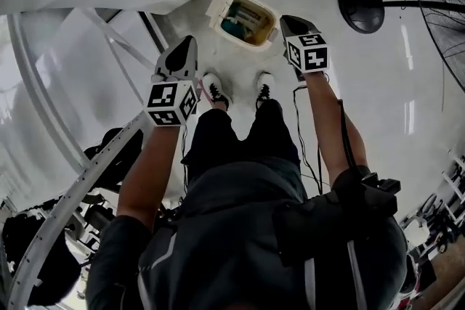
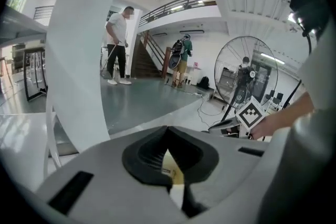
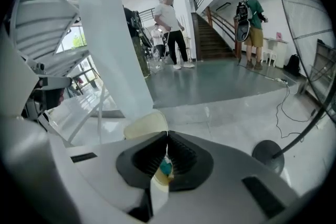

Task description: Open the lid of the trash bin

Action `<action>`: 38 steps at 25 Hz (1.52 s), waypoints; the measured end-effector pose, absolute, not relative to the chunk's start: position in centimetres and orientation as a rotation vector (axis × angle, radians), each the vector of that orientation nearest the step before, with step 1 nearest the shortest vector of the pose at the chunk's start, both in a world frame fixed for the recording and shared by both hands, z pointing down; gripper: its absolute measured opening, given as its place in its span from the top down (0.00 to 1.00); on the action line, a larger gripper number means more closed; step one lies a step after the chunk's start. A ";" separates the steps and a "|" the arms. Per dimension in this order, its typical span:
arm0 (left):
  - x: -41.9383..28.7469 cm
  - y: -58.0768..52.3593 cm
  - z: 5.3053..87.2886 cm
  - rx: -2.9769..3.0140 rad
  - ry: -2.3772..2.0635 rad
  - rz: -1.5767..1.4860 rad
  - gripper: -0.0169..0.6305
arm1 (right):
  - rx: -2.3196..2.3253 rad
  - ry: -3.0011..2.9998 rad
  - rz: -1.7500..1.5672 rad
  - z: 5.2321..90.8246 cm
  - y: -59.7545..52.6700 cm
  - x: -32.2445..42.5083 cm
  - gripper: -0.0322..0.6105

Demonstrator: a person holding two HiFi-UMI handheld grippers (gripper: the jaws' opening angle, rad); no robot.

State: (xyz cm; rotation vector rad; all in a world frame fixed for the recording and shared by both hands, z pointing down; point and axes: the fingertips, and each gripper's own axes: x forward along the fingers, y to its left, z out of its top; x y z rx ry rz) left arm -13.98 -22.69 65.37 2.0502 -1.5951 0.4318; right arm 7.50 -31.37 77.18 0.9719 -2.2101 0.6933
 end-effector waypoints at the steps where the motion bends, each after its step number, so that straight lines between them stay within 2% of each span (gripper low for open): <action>1: -14.1 -22.7 64.1 2.054 -1.596 0.416 0.96 | 0.990 -2.227 0.693 75.4 -31.4 7.5 0.91; 11: -16.2 -22.1 50.5 2.202 -1.642 0.232 0.96 | 1.076 -2.496 0.588 56.1 -30.8 5.3 0.91; 19: -16.9 -21.7 42.8 2.291 -1.665 0.107 0.96 | 1.173 -2.658 0.531 44.9 -29.5 4.8 0.91; 29: -18.1 -20.6 35.1 2.343 -1.728 0.086 0.96 | 1.185 -2.797 0.318 34.0 -27.3 4.5 0.91; 33: -18.8 -20.9 34.5 2.336 -1.798 0.144 0.96 | 1.167 -2.812 0.248 32.0 -27.4 4.6 0.91; 38: -19.3 -20.9 31.9 2.338 -1.844 0.058 0.96 | 1.171 -2.863 0.166 29.8 -27.0 3.7 0.91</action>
